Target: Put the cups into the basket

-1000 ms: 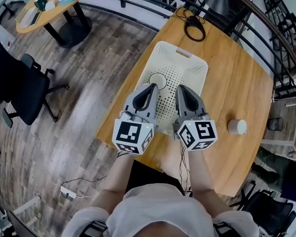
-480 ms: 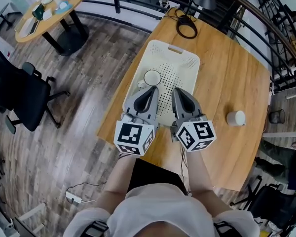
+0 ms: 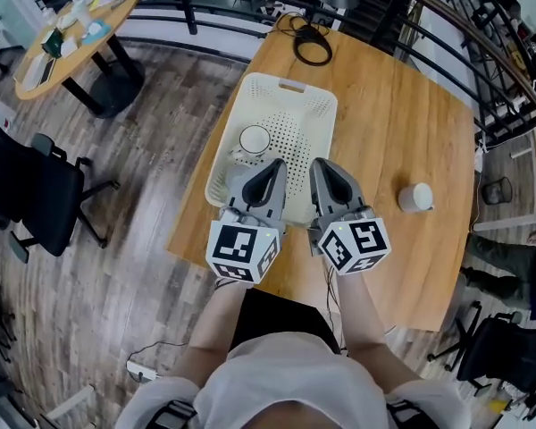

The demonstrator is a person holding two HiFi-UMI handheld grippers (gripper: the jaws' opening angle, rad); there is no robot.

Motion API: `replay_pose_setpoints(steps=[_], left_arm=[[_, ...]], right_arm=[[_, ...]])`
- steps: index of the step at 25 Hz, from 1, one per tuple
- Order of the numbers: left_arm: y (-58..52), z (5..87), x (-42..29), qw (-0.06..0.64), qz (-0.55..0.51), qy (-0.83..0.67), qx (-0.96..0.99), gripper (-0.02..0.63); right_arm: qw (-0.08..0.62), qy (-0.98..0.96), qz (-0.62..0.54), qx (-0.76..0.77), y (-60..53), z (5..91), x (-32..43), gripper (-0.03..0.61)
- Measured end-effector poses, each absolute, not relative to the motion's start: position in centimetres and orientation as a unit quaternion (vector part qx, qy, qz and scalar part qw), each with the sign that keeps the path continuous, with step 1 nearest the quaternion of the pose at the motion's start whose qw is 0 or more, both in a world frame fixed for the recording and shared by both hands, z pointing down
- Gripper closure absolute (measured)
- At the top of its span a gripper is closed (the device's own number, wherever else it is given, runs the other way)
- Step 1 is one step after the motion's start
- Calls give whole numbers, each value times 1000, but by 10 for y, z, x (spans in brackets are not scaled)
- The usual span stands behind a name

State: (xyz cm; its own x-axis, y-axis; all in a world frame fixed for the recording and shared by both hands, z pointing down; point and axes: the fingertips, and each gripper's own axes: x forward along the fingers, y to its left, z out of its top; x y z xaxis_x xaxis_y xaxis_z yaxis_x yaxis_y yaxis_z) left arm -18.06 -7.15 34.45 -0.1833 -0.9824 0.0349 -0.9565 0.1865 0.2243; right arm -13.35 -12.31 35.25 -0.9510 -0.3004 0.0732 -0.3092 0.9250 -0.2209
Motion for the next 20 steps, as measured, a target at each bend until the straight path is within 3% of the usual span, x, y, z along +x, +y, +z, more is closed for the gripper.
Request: replay_pose_setpoints(steps=[9, 20], left_arm=[[-107, 339, -113, 85, -69, -716, 690, 604], [-159, 343, -11, 87, -50, -641, 761, 604]], right_arm=[[19, -970, 64, 236, -158, 353, -59, 568], [1, -945, 83, 317, -200, 357, 55, 567]])
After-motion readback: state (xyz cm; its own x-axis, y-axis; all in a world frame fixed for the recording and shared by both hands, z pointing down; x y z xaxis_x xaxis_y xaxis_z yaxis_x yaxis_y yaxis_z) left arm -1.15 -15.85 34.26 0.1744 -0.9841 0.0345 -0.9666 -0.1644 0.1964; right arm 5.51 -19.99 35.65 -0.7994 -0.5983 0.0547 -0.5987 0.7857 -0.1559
